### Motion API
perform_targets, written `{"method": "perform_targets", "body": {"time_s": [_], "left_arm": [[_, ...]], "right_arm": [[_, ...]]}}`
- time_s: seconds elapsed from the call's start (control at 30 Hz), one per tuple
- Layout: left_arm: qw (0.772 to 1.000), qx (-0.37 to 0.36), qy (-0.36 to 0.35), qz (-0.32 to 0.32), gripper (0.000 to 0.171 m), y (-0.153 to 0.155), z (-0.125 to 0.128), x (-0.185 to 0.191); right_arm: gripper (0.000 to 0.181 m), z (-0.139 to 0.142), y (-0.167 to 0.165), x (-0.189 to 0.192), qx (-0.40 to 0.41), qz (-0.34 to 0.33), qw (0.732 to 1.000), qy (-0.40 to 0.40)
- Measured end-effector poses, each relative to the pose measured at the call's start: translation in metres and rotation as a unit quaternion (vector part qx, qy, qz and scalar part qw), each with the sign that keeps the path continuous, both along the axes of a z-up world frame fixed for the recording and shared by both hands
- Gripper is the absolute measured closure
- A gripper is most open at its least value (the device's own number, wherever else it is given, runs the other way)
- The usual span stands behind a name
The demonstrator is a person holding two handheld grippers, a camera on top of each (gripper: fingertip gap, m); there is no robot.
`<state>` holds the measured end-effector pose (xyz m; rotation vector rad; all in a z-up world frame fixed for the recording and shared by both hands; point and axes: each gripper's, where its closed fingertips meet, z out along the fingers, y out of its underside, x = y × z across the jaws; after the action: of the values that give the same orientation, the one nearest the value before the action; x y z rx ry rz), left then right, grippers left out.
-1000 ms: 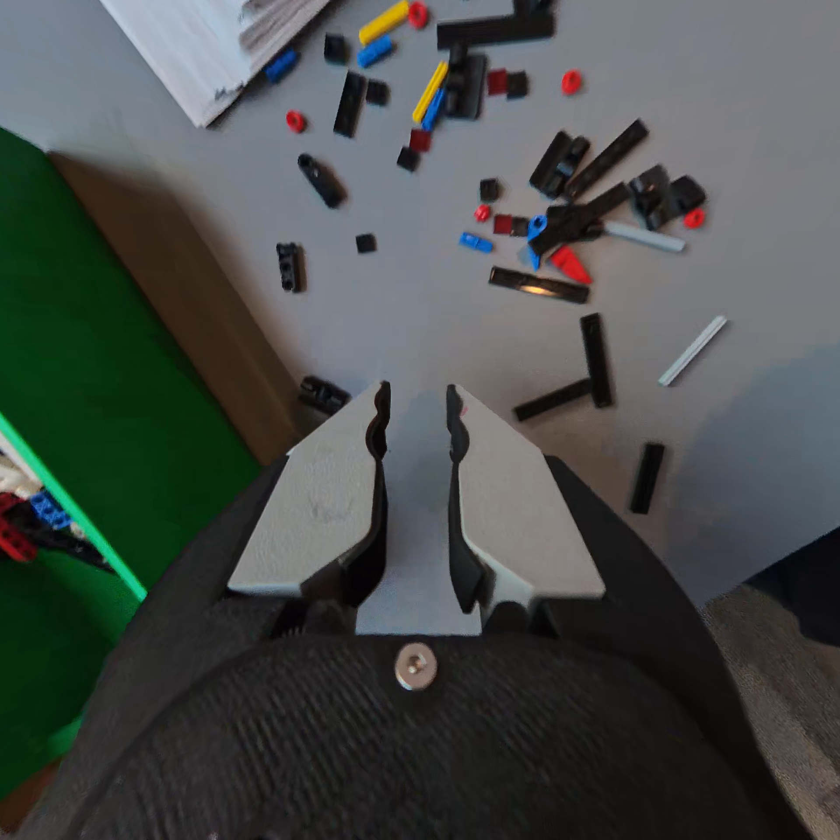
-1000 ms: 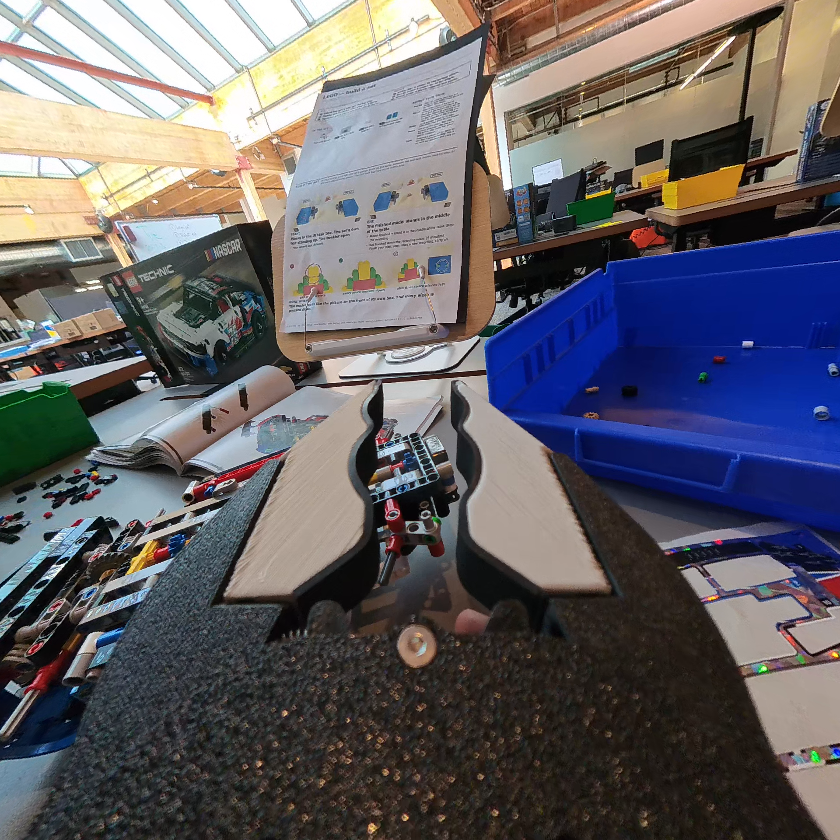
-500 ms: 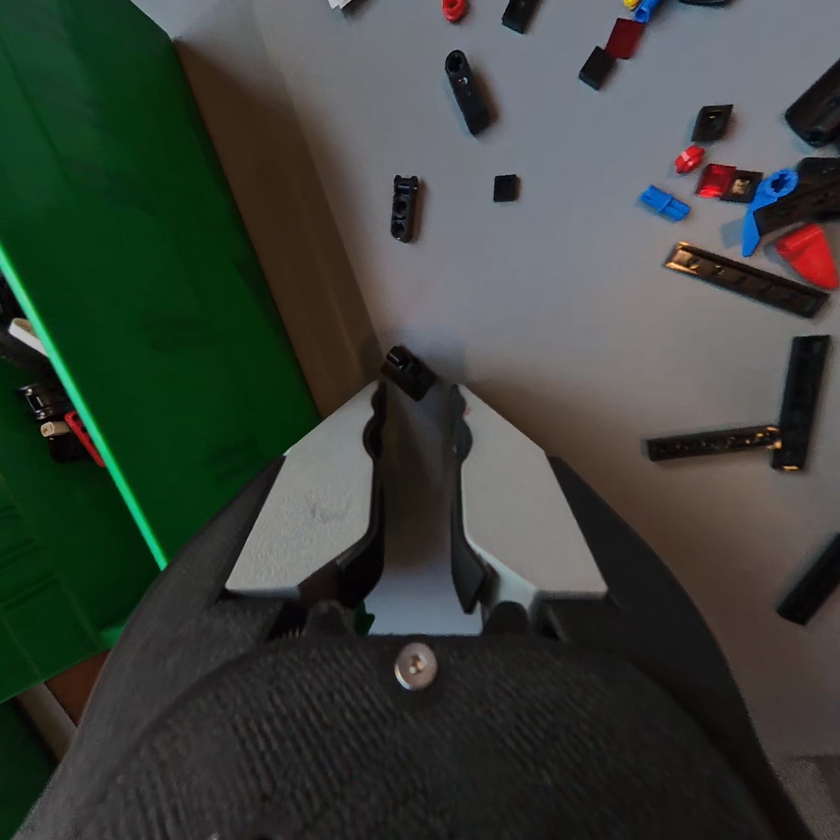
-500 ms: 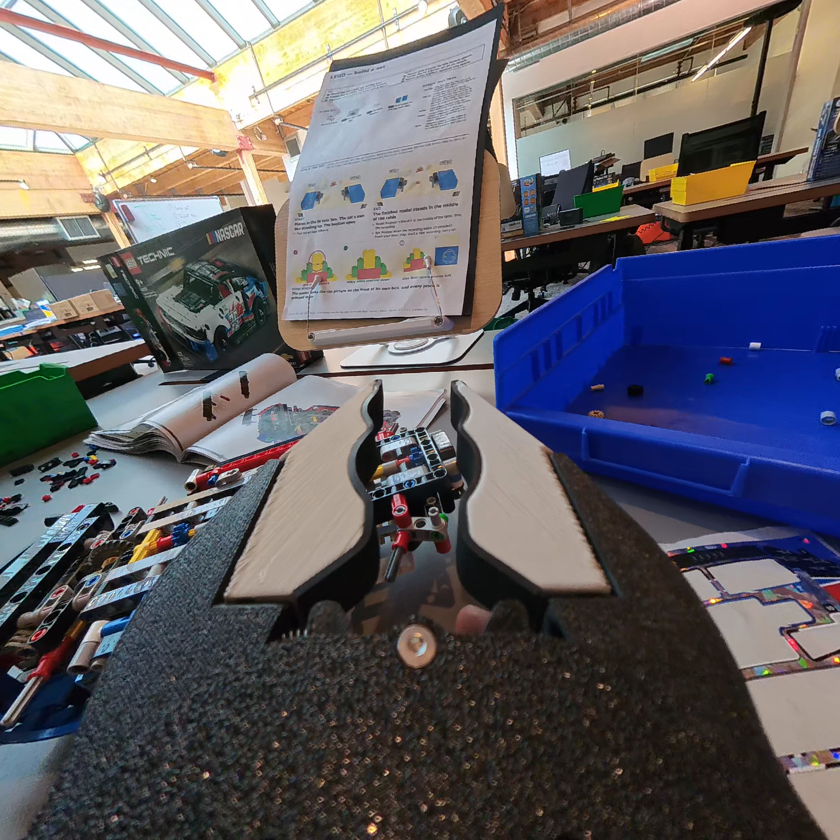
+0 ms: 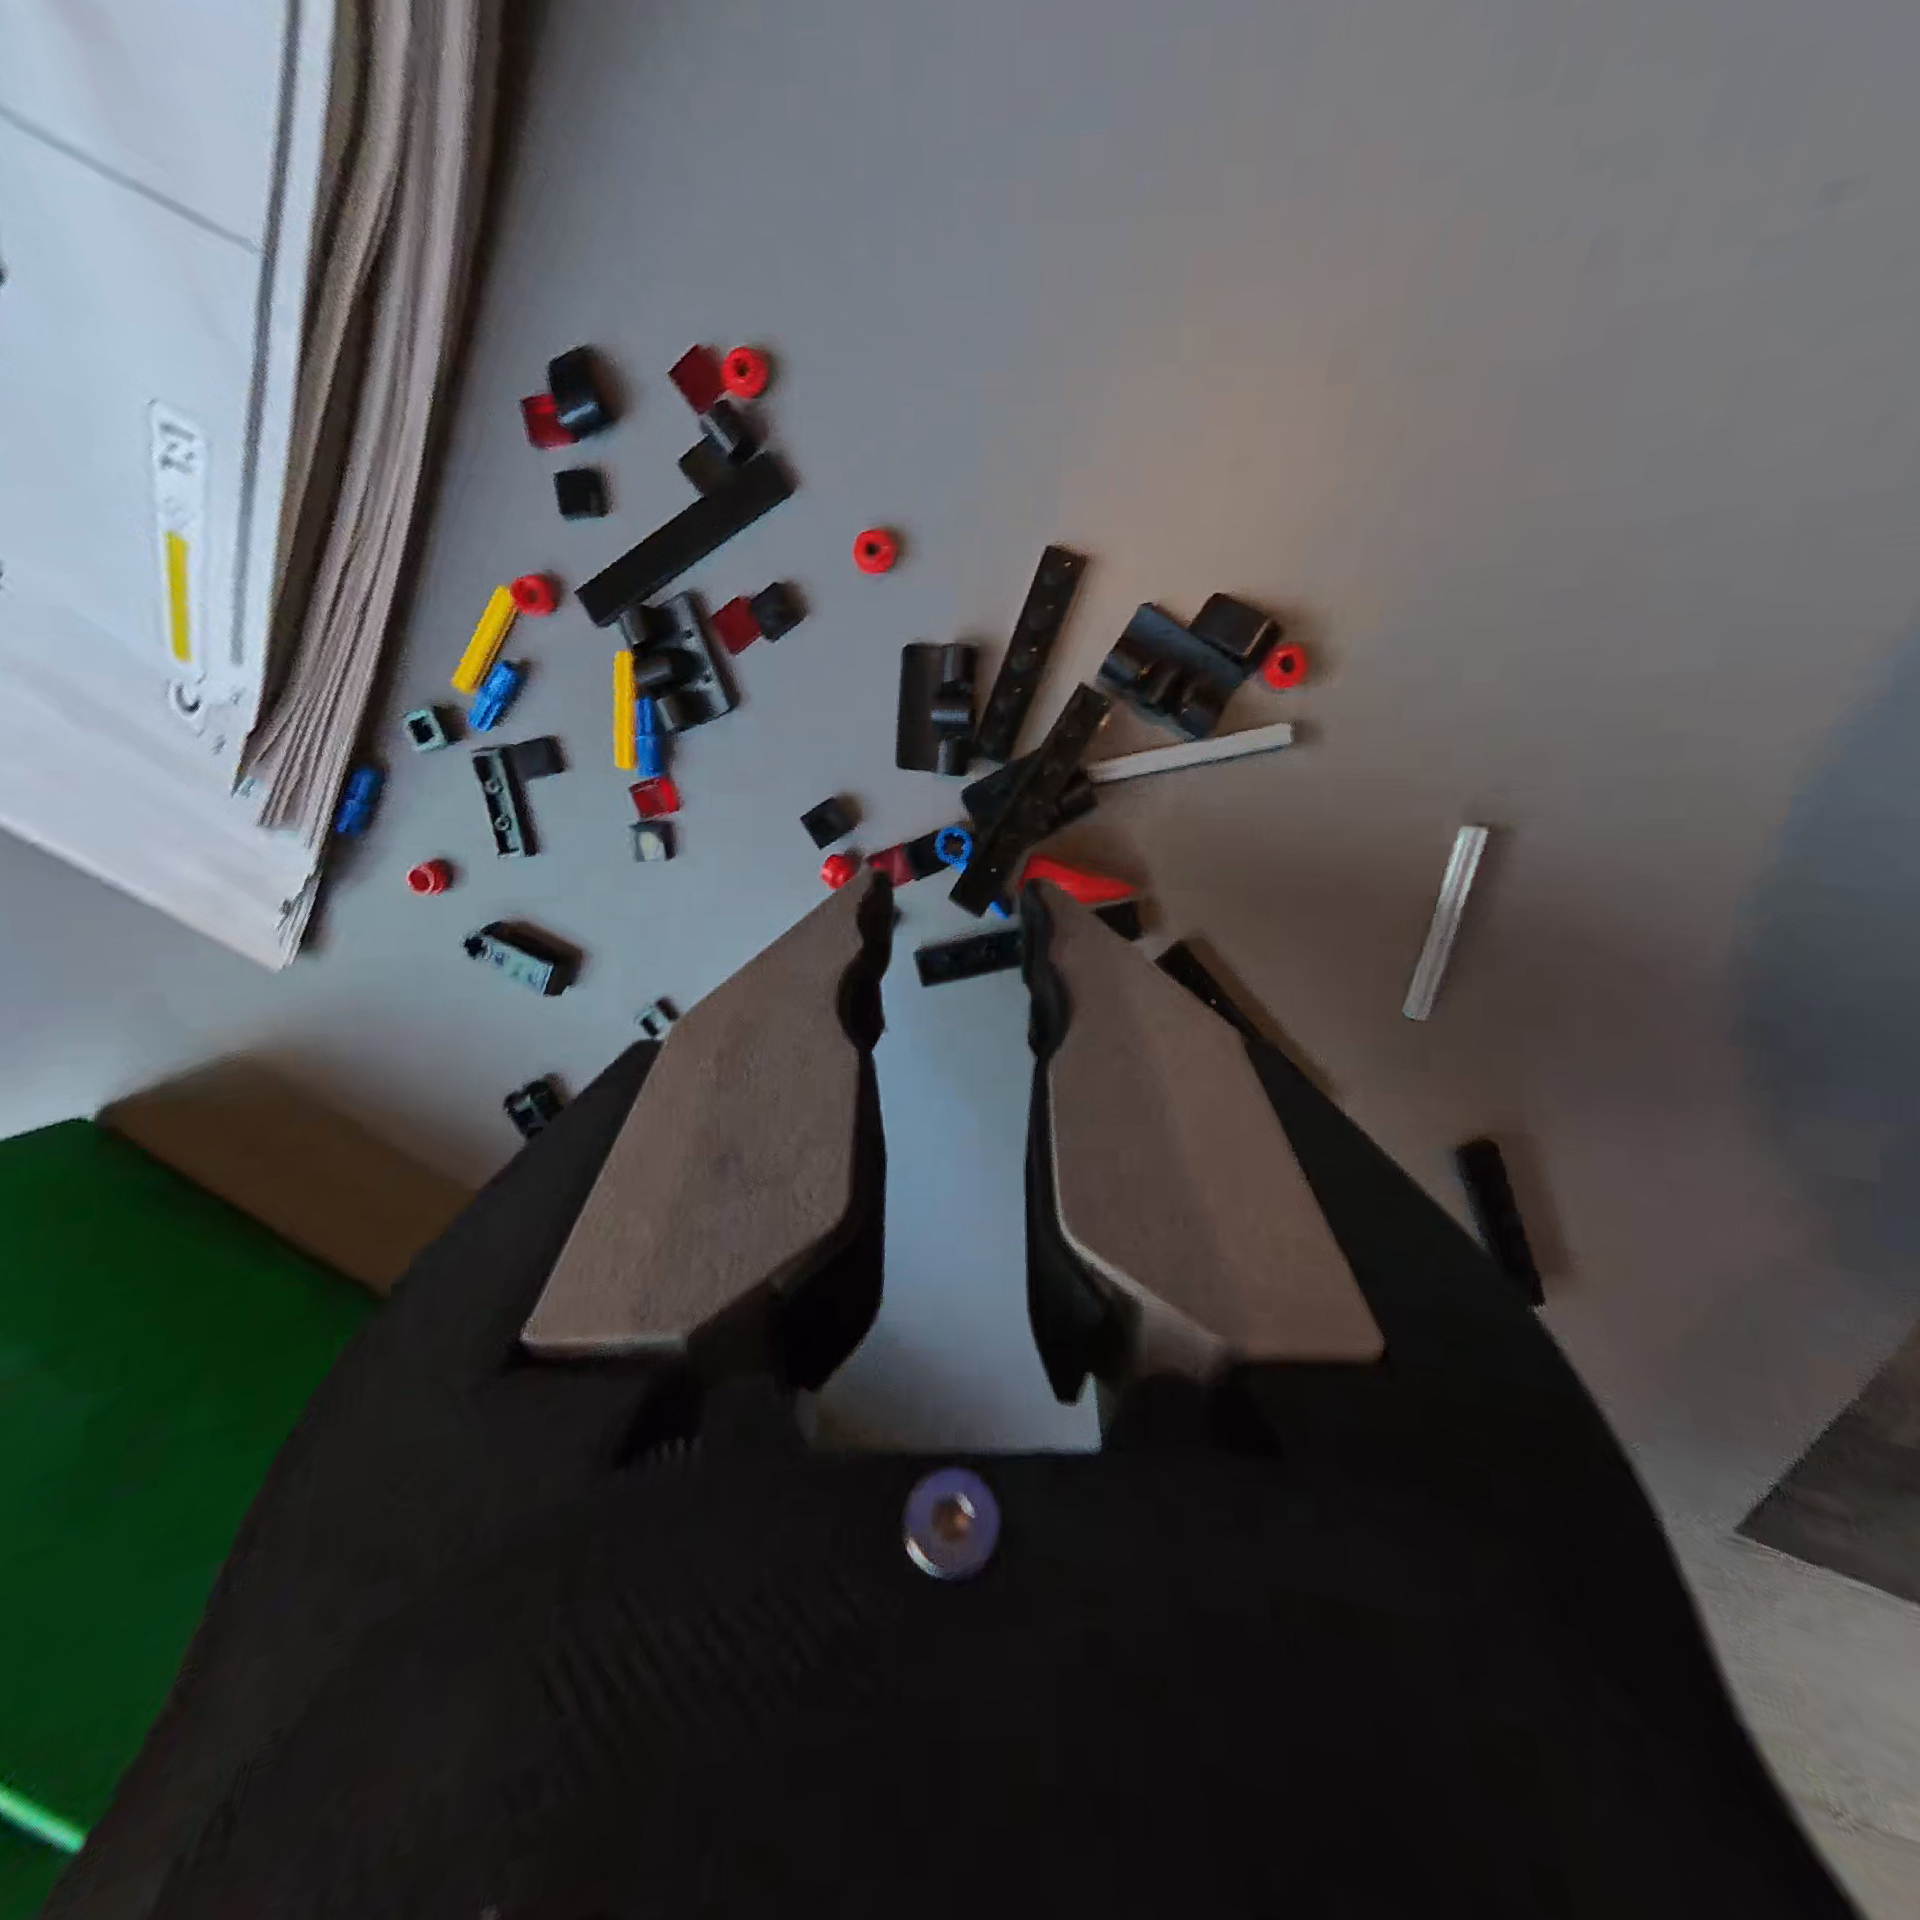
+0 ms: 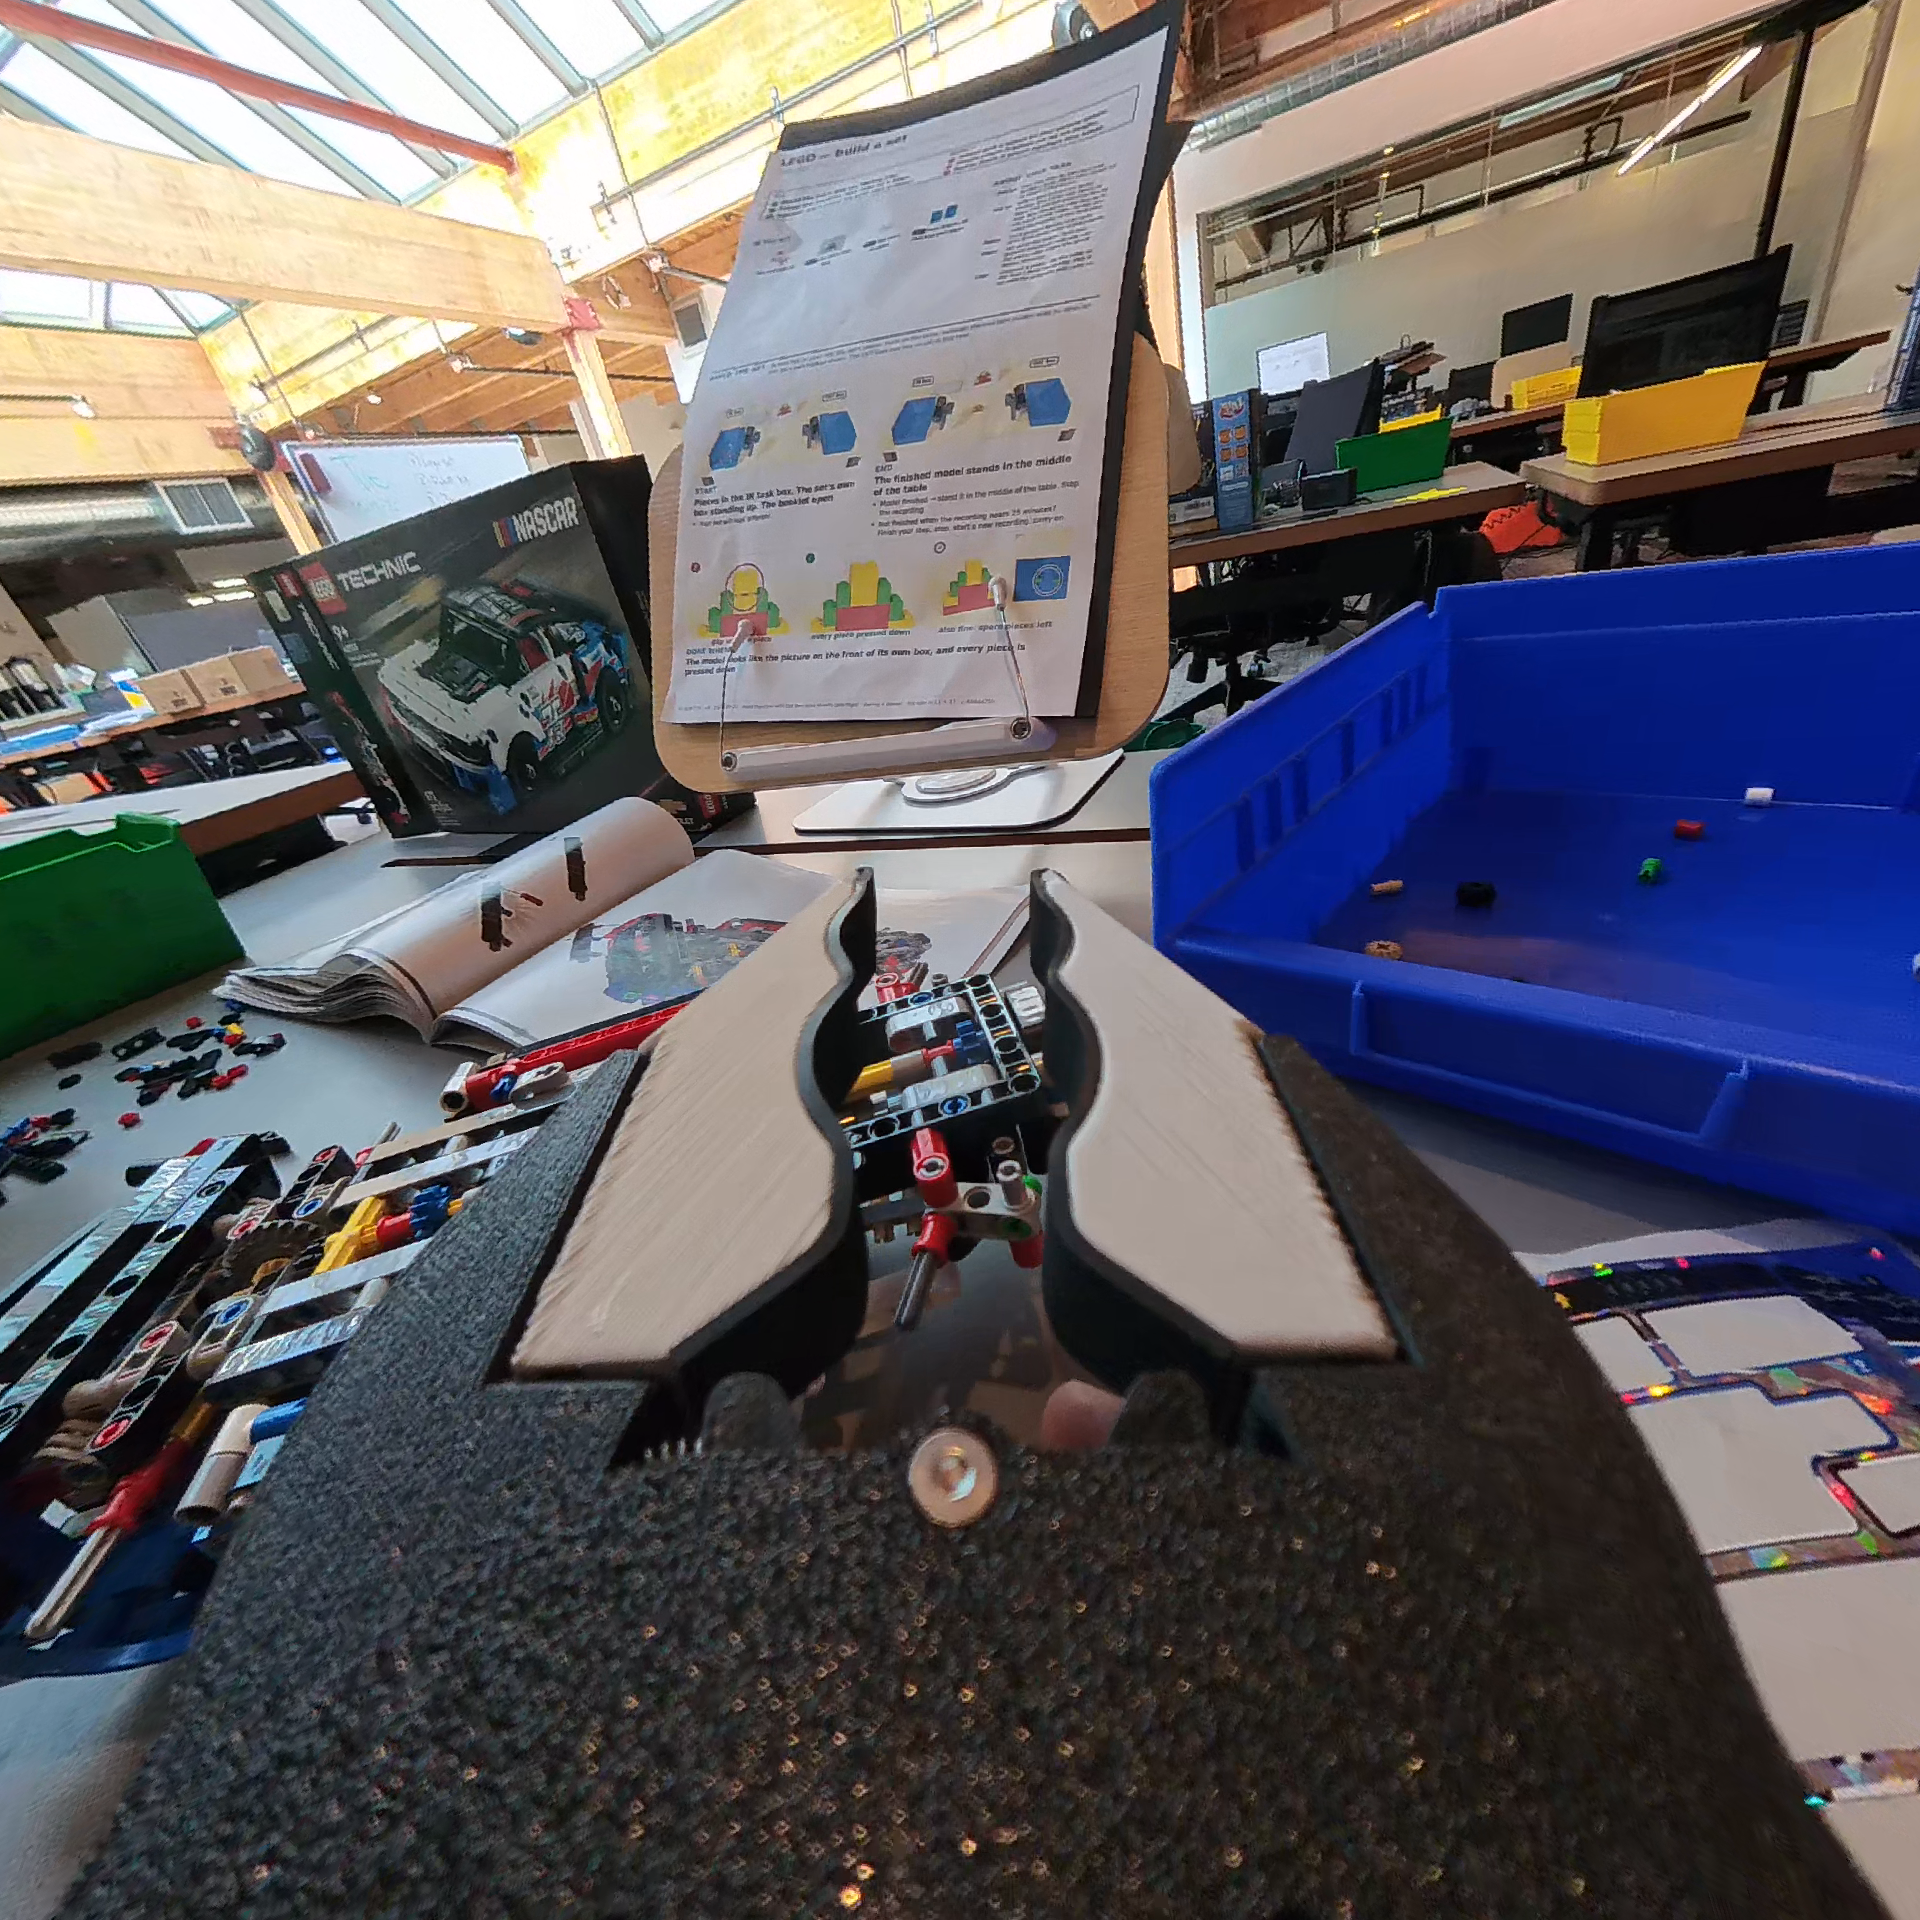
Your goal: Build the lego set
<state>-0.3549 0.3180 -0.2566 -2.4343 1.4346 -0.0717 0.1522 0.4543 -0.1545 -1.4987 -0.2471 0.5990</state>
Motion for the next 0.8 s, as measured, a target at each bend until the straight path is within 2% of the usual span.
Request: {"method": "perform_targets", "body": {"time_s": [0.17, 0.37, 0.47, 0.6, 0.7, 0.8], "left_arm": [[0.999, -0.028, 0.009, -0.025, 0.166, -0.005, -0.01, 0.005], [1.0, -0.014, -0.009, 0.012, 0.166, -0.008, 0.005, -0.007], [0.999, -0.017, -0.017, 0.03, 0.166, -0.02, 0.014, -0.018], [0.998, -0.046, -0.01, 0.045, 0.166, -0.043, 0.0, -0.029], [0.997, -0.048, -0.001, 0.057, 0.163, -0.047, -0.007, -0.035], [0.997, -0.036, -0.013, 0.065, 0.157, -0.044, -0.002, -0.034]], "right_arm": [[0.153, 0.0, 0.0, 0.001, -0.001, 0.0, 1.0, 0.004], [0.153, 0.0, 0.001, 0.0, -0.002, 0.002, 1.0, 0.003], [0.153, 0.0, 0.001, 0.0, -0.002, 0.002, 1.0, 0.005], [0.153, 0.0, 0.001, -0.001, -0.002, 0.004, 1.0, 0.003], [0.153, 0.0, 0.001, -0.002, -0.002, 0.003, 1.0, 0.003], [0.153, 0.0, 0.001, -0.001, -0.001, 0.001, 1.0, 0.005]]}}
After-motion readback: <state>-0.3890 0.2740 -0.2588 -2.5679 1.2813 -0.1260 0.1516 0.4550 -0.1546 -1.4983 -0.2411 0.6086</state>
